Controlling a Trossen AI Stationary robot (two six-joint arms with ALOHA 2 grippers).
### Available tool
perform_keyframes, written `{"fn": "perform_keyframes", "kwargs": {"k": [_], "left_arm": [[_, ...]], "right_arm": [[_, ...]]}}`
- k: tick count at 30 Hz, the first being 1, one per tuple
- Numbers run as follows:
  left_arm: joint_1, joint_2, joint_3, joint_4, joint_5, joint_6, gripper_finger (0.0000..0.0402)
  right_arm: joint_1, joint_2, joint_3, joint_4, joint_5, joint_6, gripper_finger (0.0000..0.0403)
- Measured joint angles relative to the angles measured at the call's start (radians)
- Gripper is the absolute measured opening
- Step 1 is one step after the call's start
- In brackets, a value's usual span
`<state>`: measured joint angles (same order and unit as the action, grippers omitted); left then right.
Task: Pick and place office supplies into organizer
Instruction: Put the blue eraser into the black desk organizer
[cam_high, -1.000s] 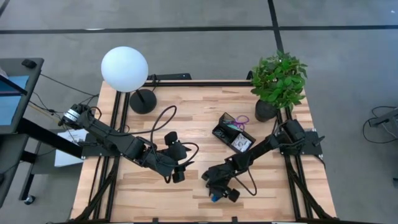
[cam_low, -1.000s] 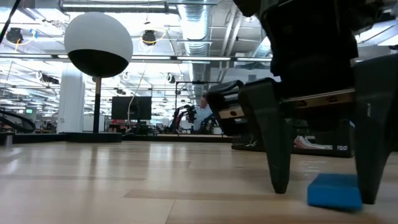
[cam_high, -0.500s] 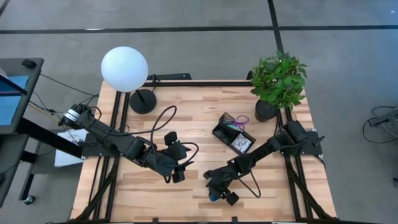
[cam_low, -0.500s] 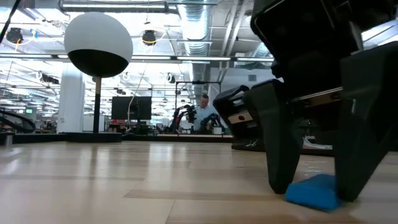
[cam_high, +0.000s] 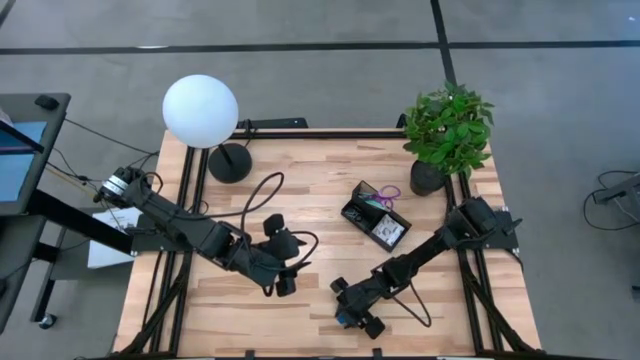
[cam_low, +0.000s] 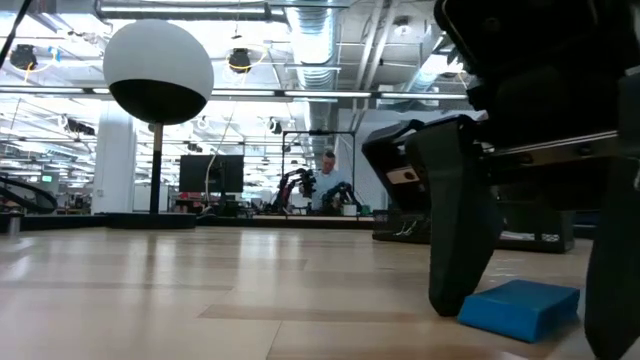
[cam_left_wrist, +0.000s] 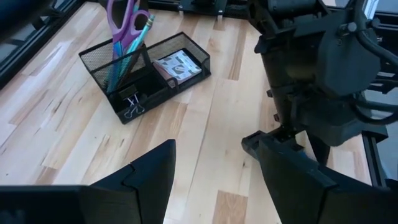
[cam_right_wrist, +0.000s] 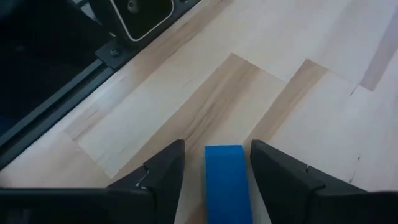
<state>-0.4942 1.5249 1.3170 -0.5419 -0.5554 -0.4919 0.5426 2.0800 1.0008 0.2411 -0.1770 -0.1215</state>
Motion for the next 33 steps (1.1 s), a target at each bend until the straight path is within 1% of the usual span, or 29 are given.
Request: {"fn": "perform_keyframes", "kwargs": {"k": [9, 15, 27, 33], "left_arm": [[-0.031, 0.000, 0.000, 0.000, 0.000, -0.026, 0.0226], [-0.051, 0.000, 0.000, -0.001, -0.007, -0.027, 0.0226], [-0.053, 0.000, 0.000, -0.001, -0.009, -0.028, 0.0226], [-0.053, 0.000, 0.000, -0.001, -0.009, -0.028, 0.0226]], "right_arm": [[-0.006, 0.007, 0.000, 0.010, -0.004, 0.047, 0.0178], [0.008, 0.011, -0.002, 0.027, 0.004, 0.112, 0.0176], [0.021, -0.001, -0.006, 0.021, 0.032, 0.184, 0.0175], [0.018, -0.002, -0.006, 0.022, 0.026, 0.225, 0.0175]]}}
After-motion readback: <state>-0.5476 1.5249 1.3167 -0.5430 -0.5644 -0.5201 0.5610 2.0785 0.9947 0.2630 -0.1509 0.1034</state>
